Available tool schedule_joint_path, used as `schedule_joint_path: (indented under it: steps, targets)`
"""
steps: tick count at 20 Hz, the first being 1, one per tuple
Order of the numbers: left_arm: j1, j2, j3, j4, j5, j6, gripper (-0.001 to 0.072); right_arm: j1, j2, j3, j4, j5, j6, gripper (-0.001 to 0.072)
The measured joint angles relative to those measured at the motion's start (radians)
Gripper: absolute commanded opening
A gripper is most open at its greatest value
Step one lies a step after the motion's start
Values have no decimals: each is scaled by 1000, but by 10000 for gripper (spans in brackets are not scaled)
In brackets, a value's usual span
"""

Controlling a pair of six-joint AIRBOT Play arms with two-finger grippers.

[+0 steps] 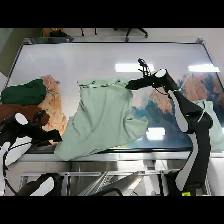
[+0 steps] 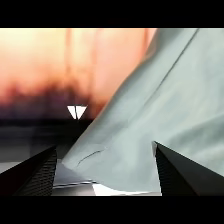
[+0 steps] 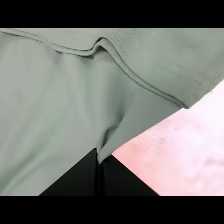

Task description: Fold the shirts.

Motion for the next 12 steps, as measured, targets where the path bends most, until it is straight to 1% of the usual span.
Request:
schedule_joint_path:
  steps: [3,6,7,8,9,12]
  targets:
    - [0,-49,-42,-18,38,8,656,-20,27,0,-41,2,23,25]
    - [0,-100,-37,-110,26,45,653,-41,52,0,-59,9,34,25]
    - [0,-115,-30,-171,35,68,487,-48,58,0,-60,11,38,25]
    - [-3,-132,-21,-232,56,96,96,-53,62,0,-66,12,45,25]
    - [-10,-149,-11,-274,80,124,16,-58,66,0,-67,13,48,25]
    - [-63,-192,24,-425,74,201,14,-65,71,0,-68,16,61,25]
